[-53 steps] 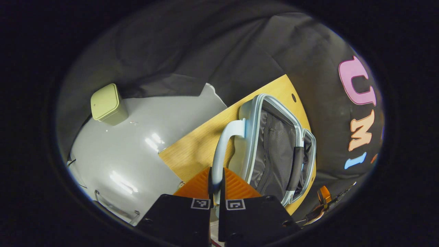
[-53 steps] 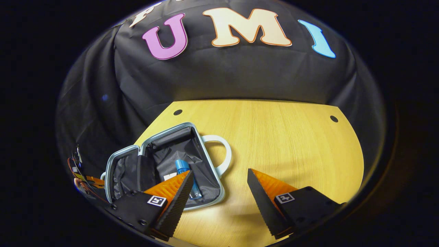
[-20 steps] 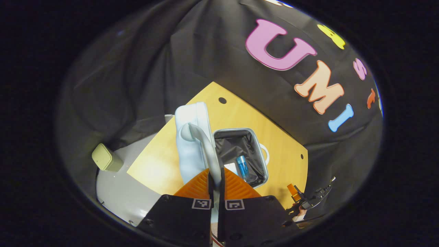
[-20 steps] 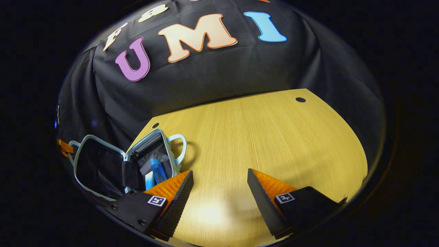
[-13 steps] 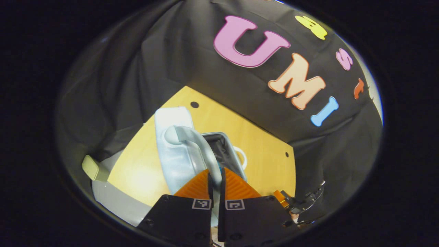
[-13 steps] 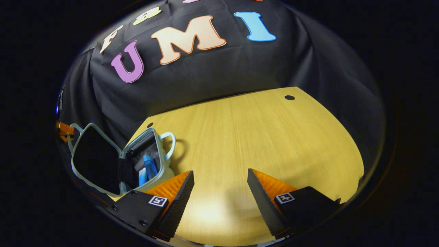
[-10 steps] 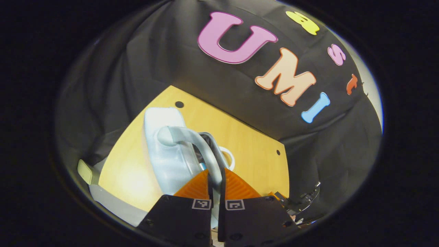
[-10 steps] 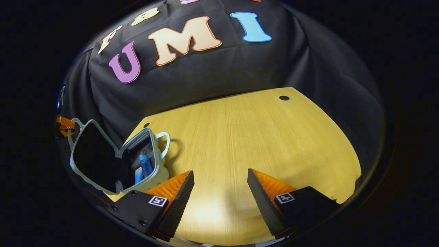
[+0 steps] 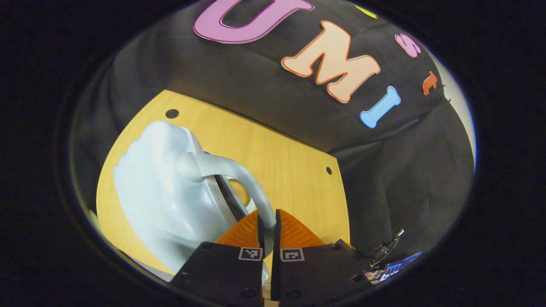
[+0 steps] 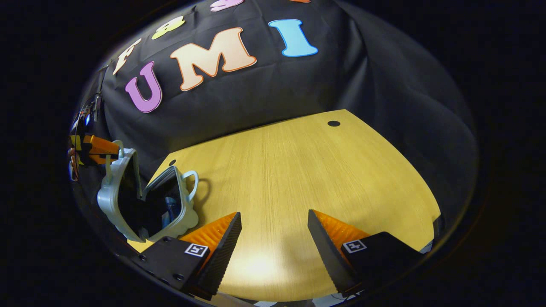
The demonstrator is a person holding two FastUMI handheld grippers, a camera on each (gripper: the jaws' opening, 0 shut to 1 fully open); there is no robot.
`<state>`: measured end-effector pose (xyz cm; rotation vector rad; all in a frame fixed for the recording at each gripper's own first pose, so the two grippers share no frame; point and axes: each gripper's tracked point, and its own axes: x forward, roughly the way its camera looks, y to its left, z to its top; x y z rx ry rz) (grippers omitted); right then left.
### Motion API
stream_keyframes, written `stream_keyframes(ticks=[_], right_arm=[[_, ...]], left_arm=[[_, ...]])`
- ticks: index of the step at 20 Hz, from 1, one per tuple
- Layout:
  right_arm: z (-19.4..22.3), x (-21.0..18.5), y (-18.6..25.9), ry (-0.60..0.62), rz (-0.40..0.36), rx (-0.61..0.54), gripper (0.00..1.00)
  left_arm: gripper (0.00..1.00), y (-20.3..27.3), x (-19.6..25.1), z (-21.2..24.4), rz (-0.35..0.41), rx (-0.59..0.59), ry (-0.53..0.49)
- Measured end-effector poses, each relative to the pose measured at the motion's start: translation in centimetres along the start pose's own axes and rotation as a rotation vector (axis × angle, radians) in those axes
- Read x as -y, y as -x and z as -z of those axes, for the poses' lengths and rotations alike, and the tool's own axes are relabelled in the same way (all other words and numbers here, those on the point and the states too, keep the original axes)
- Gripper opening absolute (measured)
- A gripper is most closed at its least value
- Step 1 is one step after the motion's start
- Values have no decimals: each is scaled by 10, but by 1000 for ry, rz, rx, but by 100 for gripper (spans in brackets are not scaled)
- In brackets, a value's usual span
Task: First open the suitcase, pack the skin care products into it, and then close the suitcase.
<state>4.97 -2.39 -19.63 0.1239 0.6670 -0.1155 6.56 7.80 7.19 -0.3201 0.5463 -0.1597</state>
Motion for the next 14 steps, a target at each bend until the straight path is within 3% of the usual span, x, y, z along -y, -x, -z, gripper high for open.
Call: stream_keyframes(ticks=[7, 14], right_arm=[[-5, 37, 12, -7, 41, 4, 98], [-5, 55, 16, -4, 56, 13, 98]], left_arm=[[1, -66, 8, 25, -7, -109, -18], [2, -121, 1, 46, -73, -173, -35]])
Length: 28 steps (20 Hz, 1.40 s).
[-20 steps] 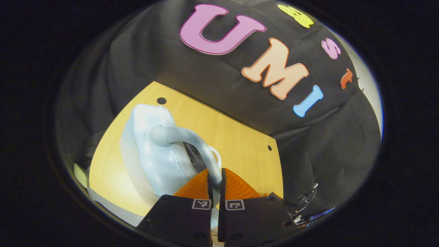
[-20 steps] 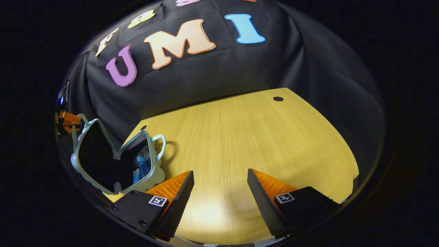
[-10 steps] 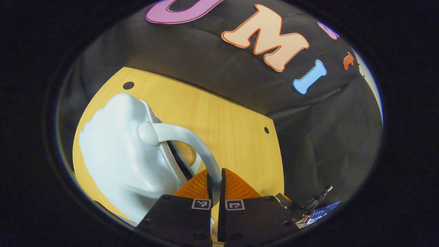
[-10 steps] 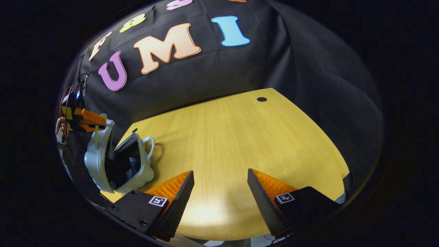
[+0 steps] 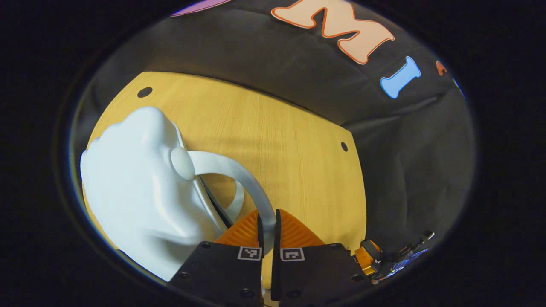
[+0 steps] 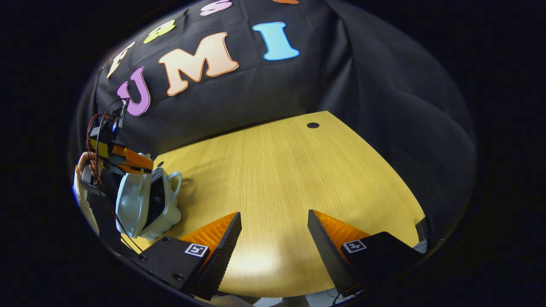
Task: First open the suitcase, pack the skin care products into it, and then close the suitcase.
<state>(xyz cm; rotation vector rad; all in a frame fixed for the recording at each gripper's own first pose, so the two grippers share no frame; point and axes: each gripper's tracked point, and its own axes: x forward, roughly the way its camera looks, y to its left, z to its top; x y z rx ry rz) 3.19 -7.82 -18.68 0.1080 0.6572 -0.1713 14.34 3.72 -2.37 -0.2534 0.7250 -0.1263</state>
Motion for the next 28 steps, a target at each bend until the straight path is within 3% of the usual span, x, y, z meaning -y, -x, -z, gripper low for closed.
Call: stream_keyframes(ticks=[8, 9, 11, 15, 17, 20, 21, 22, 28], right_arm=[[14, 7, 5, -8, -18, -1, 98], [14, 8, 5, -13, -21, 1, 94], [14, 11, 7, -20, -21, 6, 98], [9, 15, 10, -24, -27, 25, 98], [5, 14, 11, -27, -38, 33, 98], [-1, 7, 13, -19, -65, 49, 98], [-4, 3, 14, -9, -75, 56, 98], [-7, 1, 16, 0, -84, 62, 98], [-26, -4, 28, 40, -148, 91, 98]], left_arm=[[4, -46, -12, 16, -159, -98, -71], [5, -49, -14, 17, -176, -105, -91], [6, -54, -17, 19, -205, -124, -113], [12, -45, -22, 20, -263, -131, -143], [26, -33, -20, 22, -274, -121, -179], [87, -19, -3, 26, -272, -101, -215], [87, -12, 0, 28, -276, -88, -223], [96, -7, 5, 29, -283, -72, -231], [95, 36, 29, 48, -298, 42, -241]])
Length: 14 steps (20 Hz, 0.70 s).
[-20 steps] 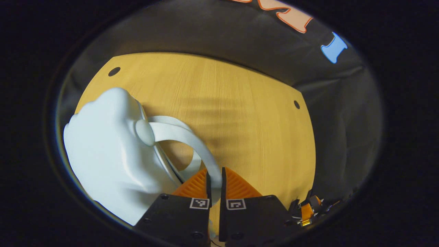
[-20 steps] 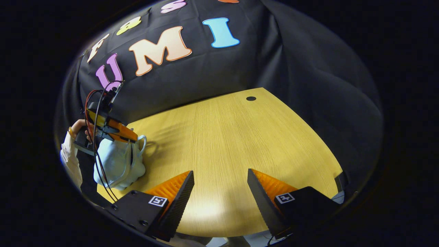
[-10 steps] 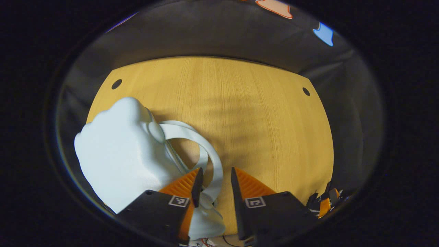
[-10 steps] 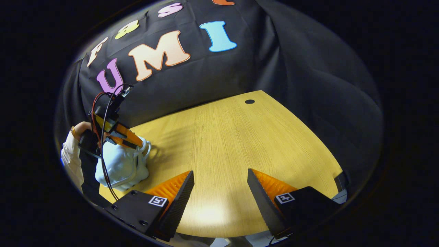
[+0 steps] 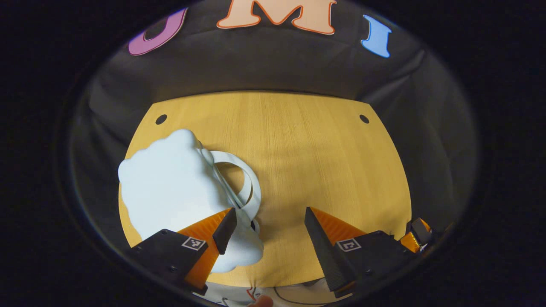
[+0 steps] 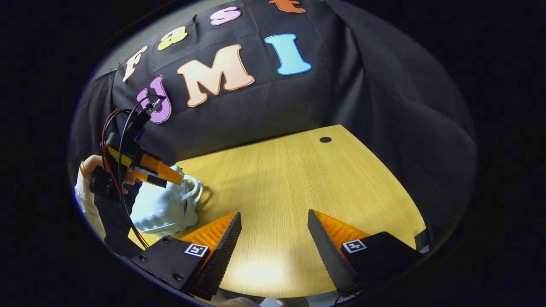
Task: First open the suitcase, pack the skin care products into it, and then close the suitcase.
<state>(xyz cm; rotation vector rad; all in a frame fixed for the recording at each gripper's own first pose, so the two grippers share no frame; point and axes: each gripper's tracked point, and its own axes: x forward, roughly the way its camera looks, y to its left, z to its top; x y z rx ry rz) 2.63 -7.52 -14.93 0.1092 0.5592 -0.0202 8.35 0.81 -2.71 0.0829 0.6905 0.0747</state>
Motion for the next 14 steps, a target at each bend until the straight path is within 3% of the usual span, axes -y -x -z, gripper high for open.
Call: stream_keyframes(ticks=[6, 14], right_arm=[[-5, 3, 10, 45, -57, -13, 98], [-3, 0, 12, 72, -115, -27, 98]], left_arm=[[95, 30, 22, 38, 18, 61, 58], [95, 31, 44, 93, 64, 34, 182]])
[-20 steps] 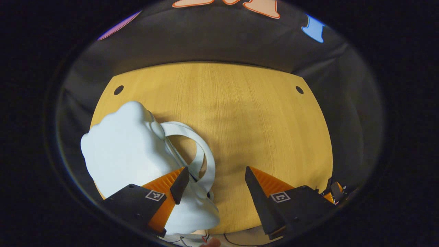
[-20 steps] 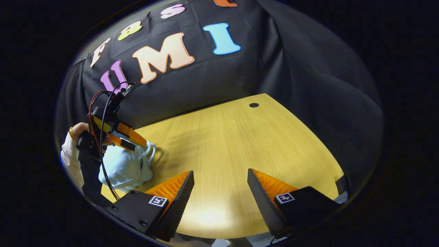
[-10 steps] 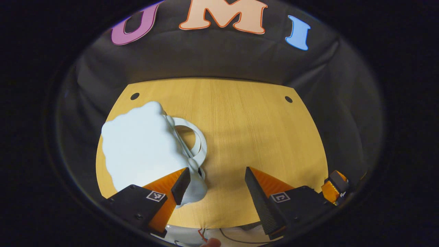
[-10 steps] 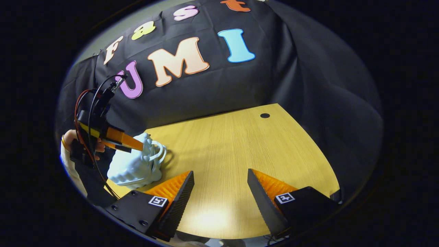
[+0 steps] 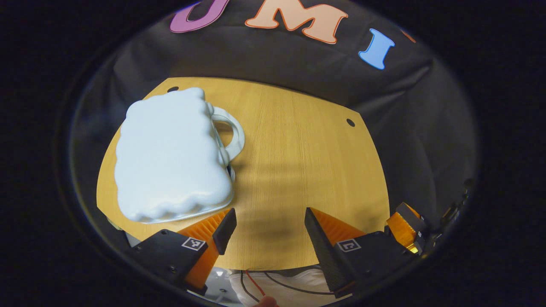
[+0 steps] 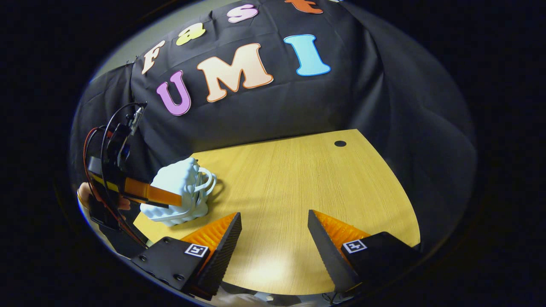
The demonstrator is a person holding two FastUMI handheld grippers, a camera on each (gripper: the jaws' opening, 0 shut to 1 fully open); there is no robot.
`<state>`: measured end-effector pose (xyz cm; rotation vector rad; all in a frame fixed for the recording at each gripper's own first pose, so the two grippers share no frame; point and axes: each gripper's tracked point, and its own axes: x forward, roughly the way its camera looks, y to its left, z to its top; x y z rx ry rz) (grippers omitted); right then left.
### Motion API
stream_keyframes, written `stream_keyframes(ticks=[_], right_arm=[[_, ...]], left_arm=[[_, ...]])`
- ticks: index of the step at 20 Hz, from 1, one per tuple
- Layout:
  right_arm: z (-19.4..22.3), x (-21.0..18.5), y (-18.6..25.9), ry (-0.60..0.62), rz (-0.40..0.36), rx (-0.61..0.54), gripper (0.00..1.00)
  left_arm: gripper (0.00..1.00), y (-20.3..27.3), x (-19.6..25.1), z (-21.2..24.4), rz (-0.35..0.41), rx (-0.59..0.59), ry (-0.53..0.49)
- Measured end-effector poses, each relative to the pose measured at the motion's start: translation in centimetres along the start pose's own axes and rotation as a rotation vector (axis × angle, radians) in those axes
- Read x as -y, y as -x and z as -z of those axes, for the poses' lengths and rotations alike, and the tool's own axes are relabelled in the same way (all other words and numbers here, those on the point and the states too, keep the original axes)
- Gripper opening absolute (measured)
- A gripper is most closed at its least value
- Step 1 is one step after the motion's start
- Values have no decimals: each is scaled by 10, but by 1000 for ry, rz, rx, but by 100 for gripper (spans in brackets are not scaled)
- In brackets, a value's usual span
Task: First open the suitcase, pack the skin care products into it, and then close the suitcase.
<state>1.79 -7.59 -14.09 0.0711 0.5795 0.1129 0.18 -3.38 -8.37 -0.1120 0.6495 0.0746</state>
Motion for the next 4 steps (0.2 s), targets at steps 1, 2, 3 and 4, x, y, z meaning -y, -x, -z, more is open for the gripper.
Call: stream_keyframes(ticks=[1, 2, 3, 4], right_arm=[[-1, 1, -1, 1, -3, 0, 98], [-1, 2, 0, 1, -5, 1, 98], [-2, 2, -1, 0, -7, 2, 98], [-2, 3, -1, 0, -8, 2, 98]], left_arm=[[95, -1, -2, 3, -10, -6, 1], [95, -2, -2, 5, -16, -7, 2], [95, -2, -2, 6, -18, -9, 8], [95, -2, -2, 7, -16, -9, 11]])
